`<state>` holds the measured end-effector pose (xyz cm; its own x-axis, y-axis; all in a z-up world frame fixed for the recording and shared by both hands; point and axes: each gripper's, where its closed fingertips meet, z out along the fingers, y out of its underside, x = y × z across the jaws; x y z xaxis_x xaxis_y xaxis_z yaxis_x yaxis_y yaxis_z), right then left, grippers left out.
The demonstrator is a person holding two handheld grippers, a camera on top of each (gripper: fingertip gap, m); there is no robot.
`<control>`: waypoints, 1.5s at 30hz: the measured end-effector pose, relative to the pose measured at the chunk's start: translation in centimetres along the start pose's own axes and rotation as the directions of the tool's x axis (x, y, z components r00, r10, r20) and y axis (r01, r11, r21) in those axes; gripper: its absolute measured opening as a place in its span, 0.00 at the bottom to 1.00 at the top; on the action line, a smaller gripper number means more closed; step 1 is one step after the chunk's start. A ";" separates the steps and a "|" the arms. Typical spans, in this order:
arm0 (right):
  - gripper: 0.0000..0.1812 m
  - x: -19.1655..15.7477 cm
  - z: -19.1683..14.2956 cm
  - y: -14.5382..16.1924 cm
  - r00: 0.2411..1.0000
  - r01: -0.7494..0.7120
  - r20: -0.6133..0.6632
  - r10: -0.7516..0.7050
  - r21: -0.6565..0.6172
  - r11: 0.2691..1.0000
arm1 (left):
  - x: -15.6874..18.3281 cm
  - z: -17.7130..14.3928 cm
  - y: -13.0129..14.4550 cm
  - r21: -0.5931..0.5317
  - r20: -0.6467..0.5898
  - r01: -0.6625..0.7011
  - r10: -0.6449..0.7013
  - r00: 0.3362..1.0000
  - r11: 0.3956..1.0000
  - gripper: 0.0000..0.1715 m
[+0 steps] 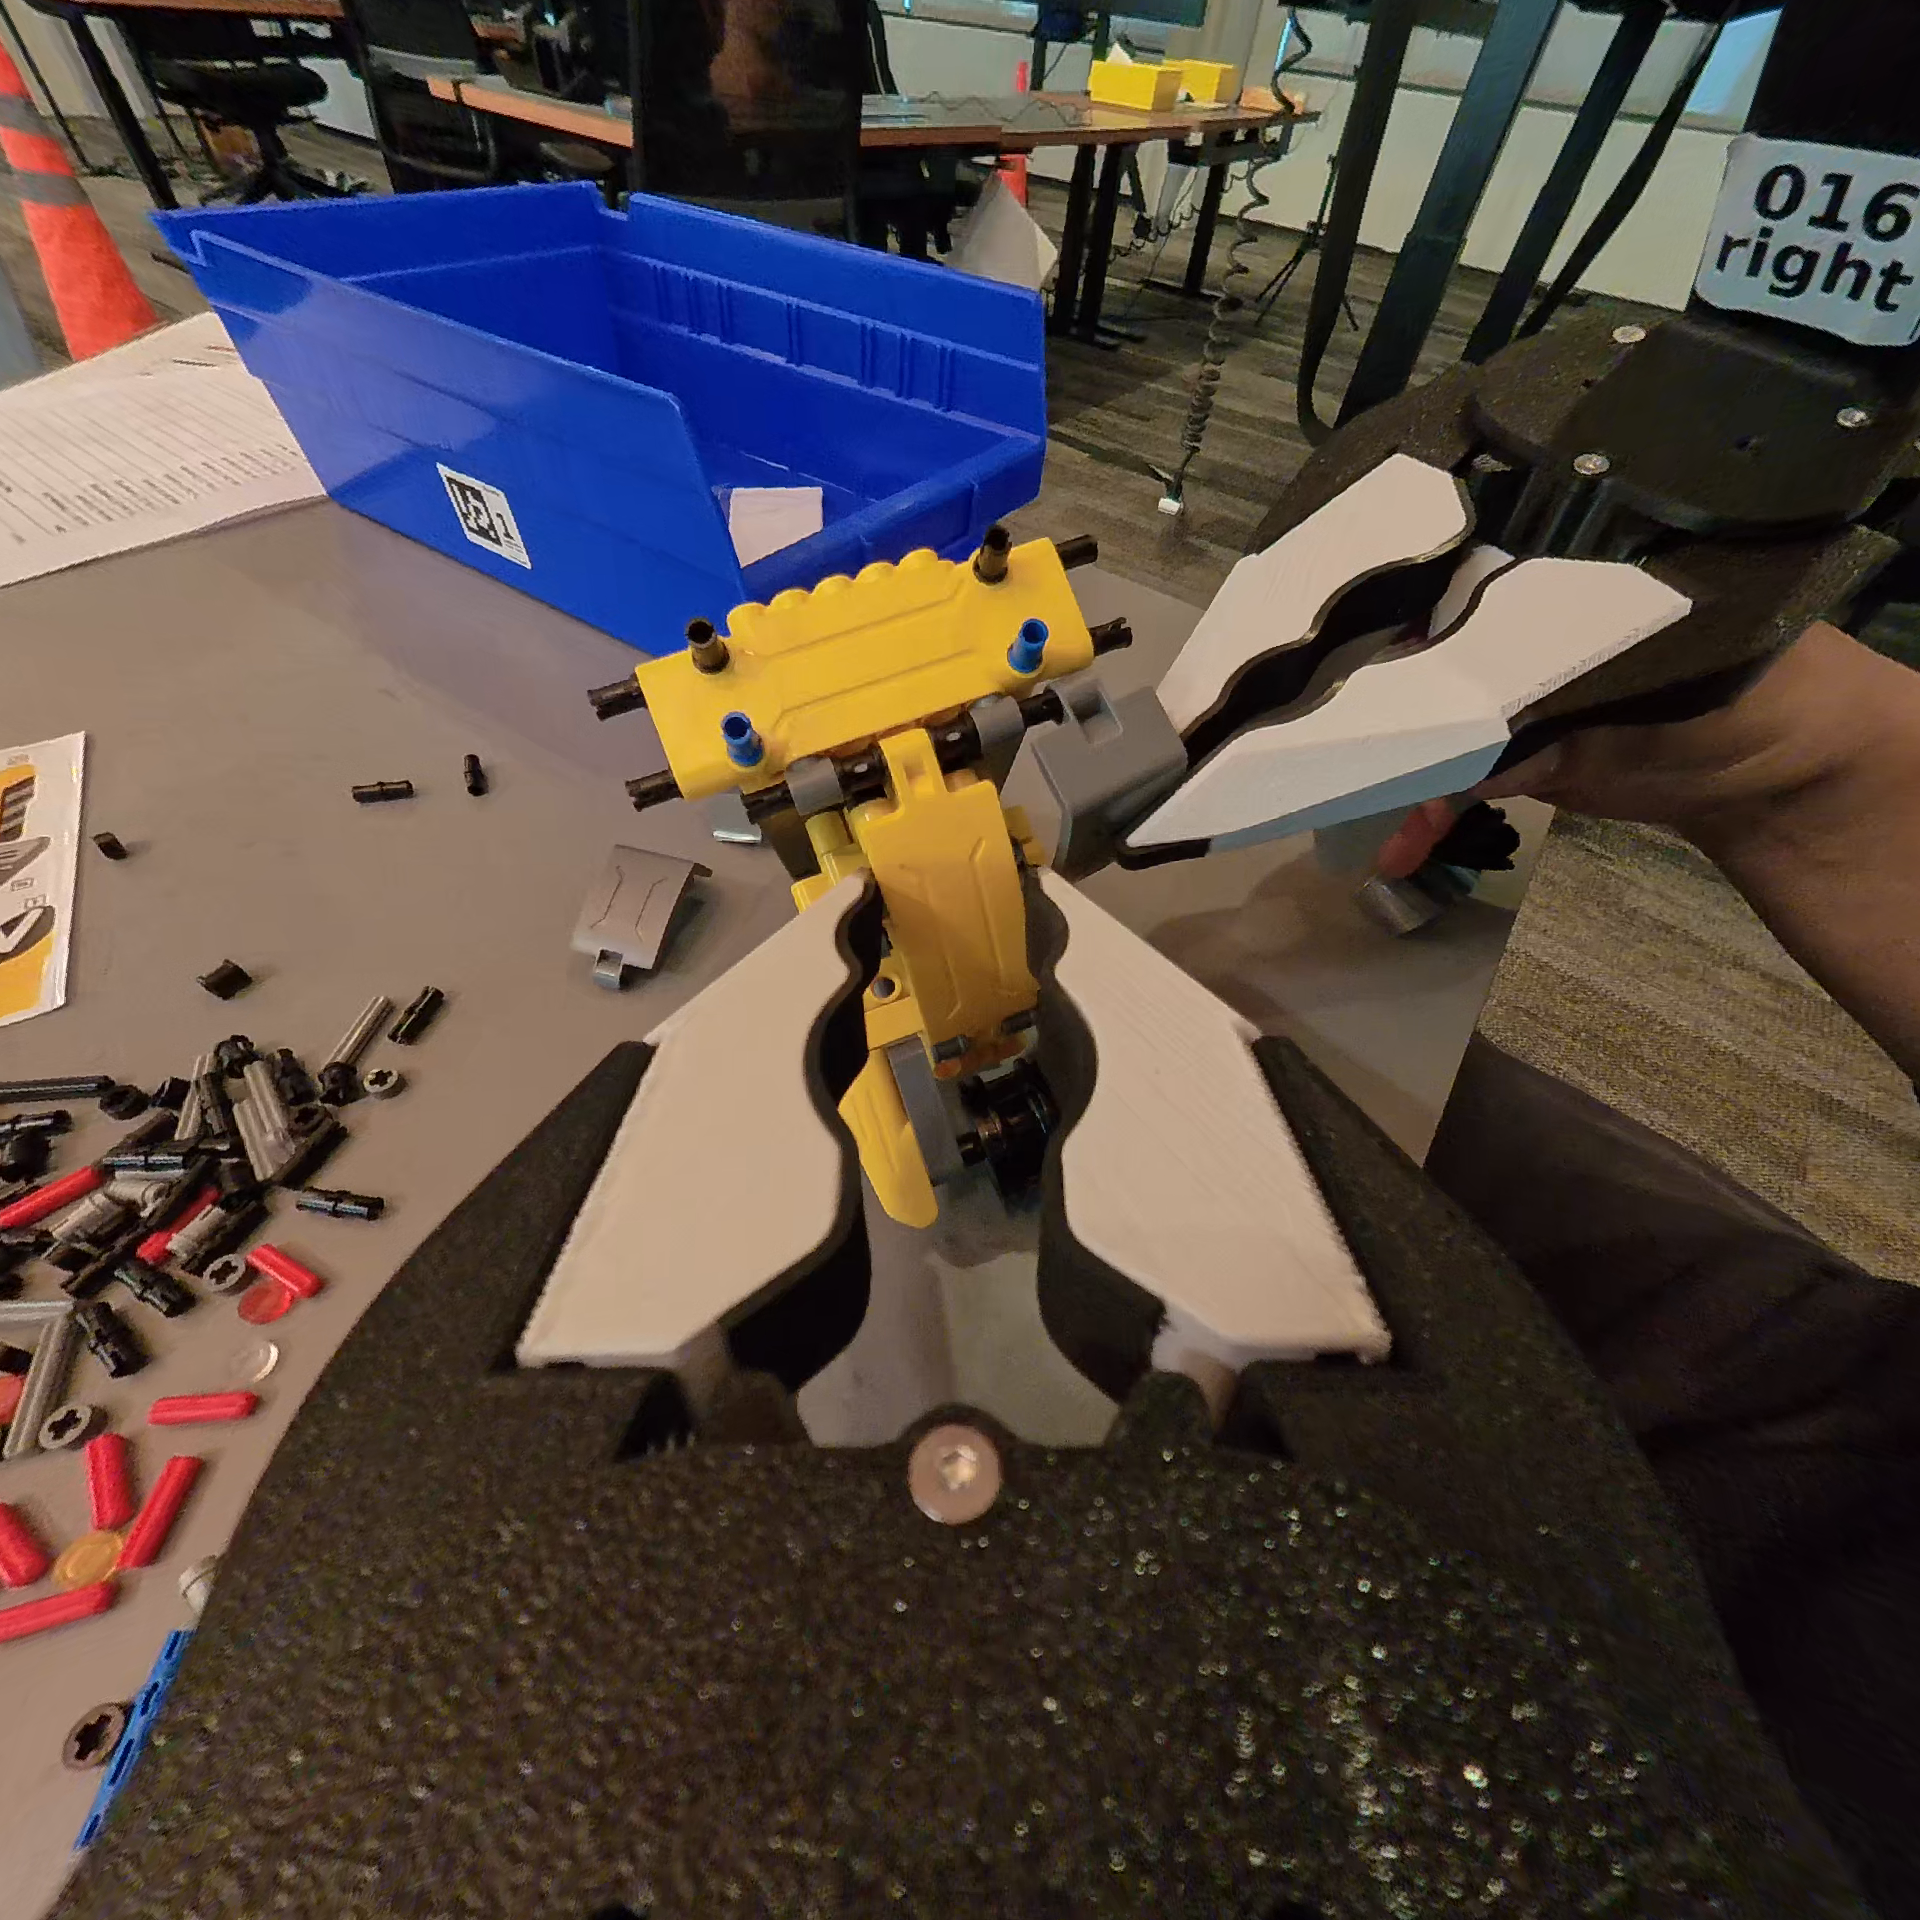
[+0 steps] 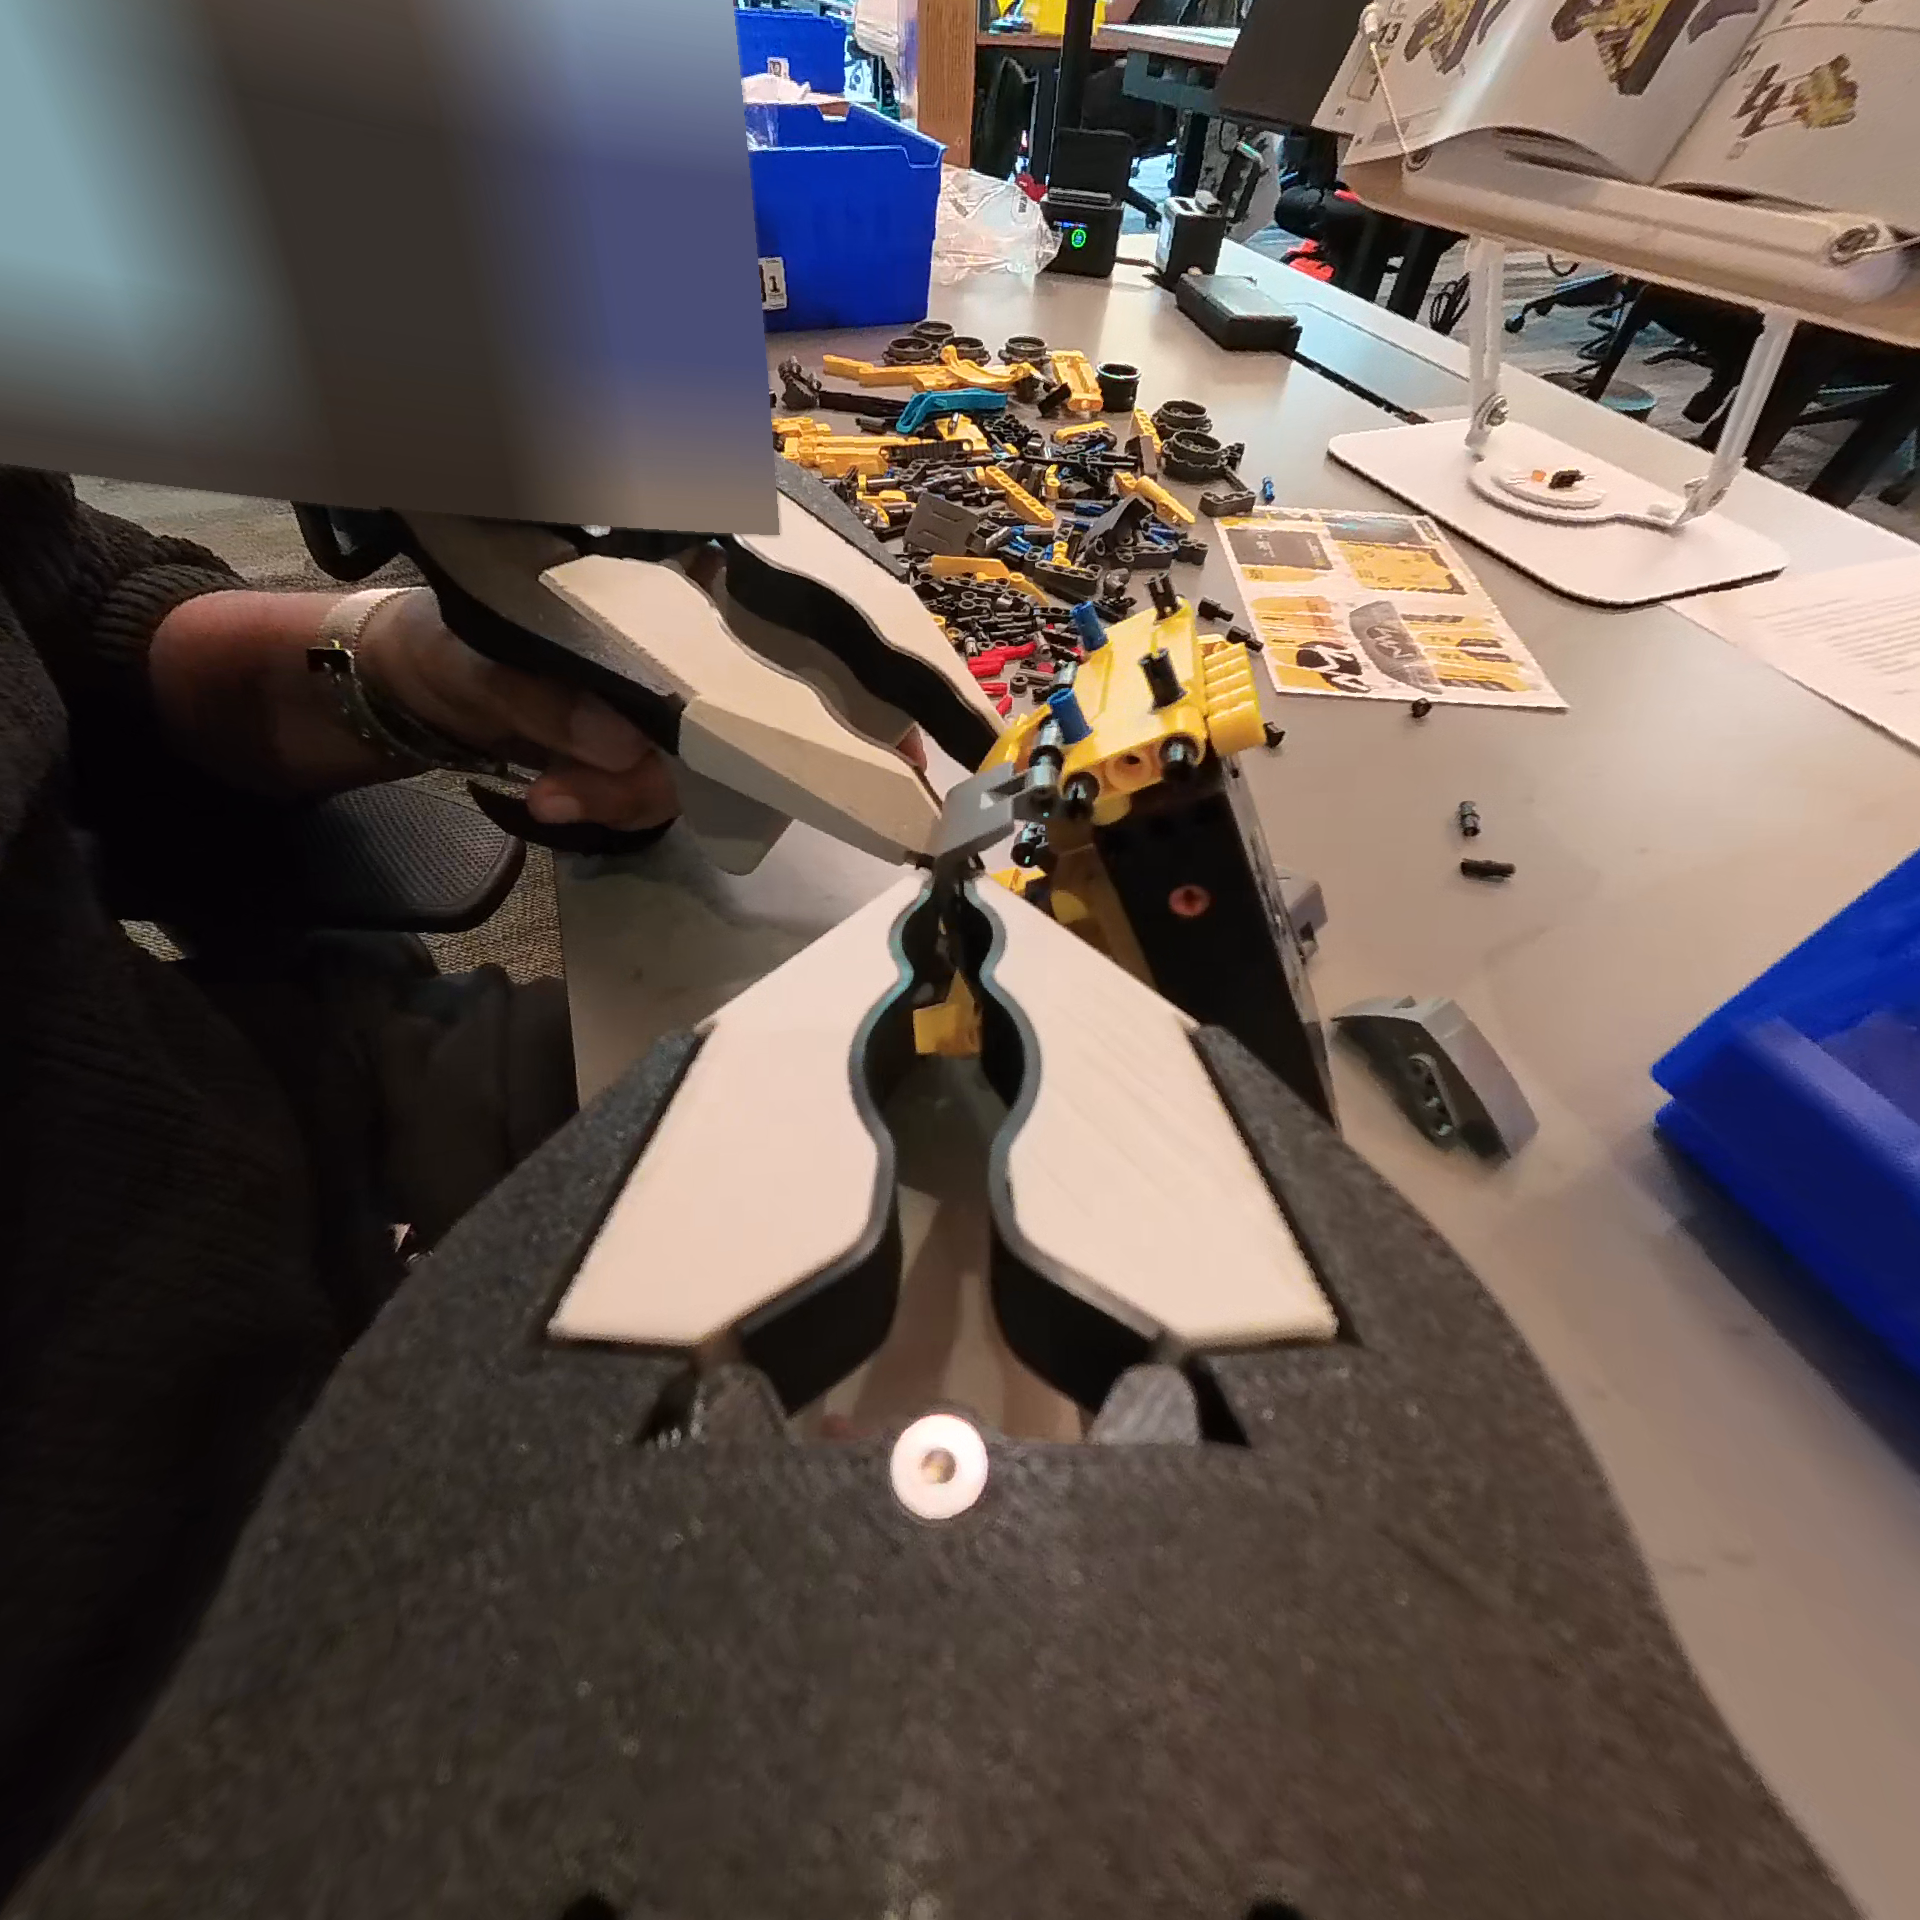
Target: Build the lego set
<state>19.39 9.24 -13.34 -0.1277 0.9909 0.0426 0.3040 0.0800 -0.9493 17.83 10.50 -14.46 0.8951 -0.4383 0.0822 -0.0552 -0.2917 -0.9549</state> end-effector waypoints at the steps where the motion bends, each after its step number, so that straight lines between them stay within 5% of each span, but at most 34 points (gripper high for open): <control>1: 0.02 0.0 0.0 0.0 1.000 0.001 -0.002 -0.001 0.000 1.000 | 0.0 0.0 0.0 0.000 0.000 -0.001 0.001 1.000 1.000 0.15; 27: 0.01 0.3 0.3 0.0 0.997 0.070 -0.033 -0.071 -0.018 0.997 | -0.1 -0.2 0.0 0.000 -0.070 0.077 -0.076 0.995 0.997 0.16; 34: 0.01 0.5 0.4 0.0 0.993 0.099 -0.062 -0.101 -0.032 0.995 | -2.1 -0.8 -0.6 0.064 0.067 0.099 -0.103 0.992 0.993 0.32; 45: 0.01 0.5 0.5 0.3 0.983 0.155 -0.090 -0.160 -0.058 0.986 | -2.4 -1.1 -1.6 0.127 0.071 0.083 -0.092 0.993 0.988 0.36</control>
<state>18.92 9.73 -13.72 -0.0886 0.9711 0.2215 0.3349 0.2385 -0.9116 15.29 11.06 -12.85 0.9255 -0.3480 0.1494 0.0756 -0.2167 -0.9733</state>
